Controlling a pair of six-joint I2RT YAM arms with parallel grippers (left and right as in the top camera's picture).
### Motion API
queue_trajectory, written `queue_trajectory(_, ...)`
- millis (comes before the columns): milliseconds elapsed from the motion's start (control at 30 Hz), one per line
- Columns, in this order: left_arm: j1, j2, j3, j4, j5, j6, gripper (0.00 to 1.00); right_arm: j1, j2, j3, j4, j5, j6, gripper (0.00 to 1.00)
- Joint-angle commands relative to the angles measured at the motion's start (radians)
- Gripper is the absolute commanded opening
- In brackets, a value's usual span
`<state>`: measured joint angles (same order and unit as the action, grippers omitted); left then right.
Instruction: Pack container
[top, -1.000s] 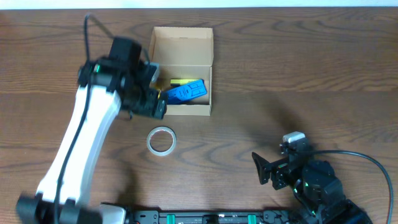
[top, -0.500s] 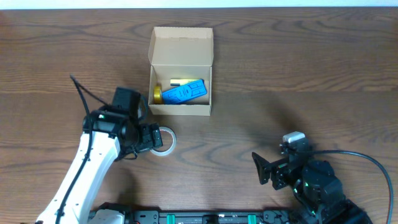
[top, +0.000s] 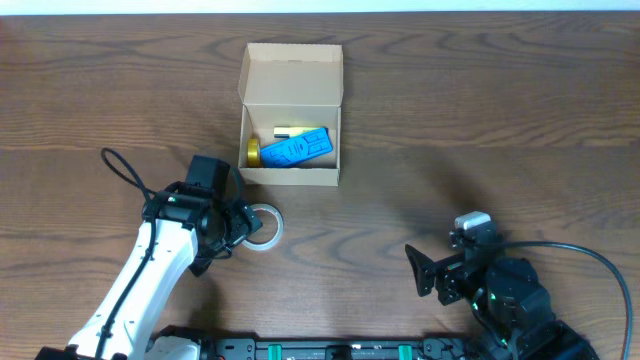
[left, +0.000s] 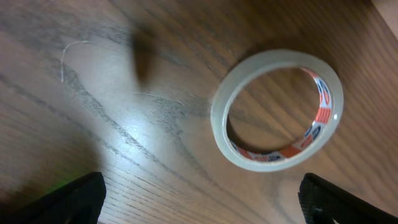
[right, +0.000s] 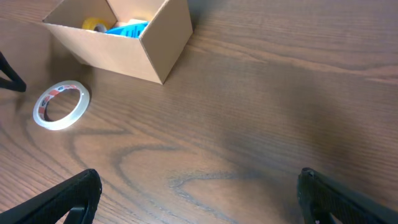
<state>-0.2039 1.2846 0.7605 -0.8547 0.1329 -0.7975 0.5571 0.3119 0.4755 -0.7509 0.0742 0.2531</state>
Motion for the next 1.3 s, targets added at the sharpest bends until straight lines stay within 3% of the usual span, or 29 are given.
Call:
queue_trajectory(0, 0.000, 0.035, -0.007, 0.000, -0.044, -0.078, 0.95, -0.008, -0.004, 0.001, -0.001, -0.004, 0.012, 0.99)
queue_trajectory(367, -0.008, 0.197, -0.007, 0.018, -0.043, -0.100, 0.95, -0.008, -0.004, 0.001, -0.001, -0.004, 0.012, 0.99)
queue_trajectory(633, -0.085, 0.236, -0.007, 0.076, -0.040, -0.101, 0.95, -0.008, -0.004, 0.001, -0.001, -0.004, 0.012, 0.99)
queue_trajectory(1100, -0.105, 0.344, -0.007, 0.078, -0.062, -0.153, 0.88, -0.008, -0.004, 0.001, -0.001, -0.004, 0.012, 0.99)
queue_trajectory(1200, -0.105, 0.374, -0.007, 0.078, -0.054, -0.154, 0.79, -0.008, -0.004, 0.001, -0.001, -0.004, 0.012, 0.99)
queue_trajectory(1267, -0.105, 0.380, -0.007, 0.078, -0.054, -0.154, 0.66, -0.008, -0.004, 0.001, -0.001, -0.003, 0.012, 0.99)
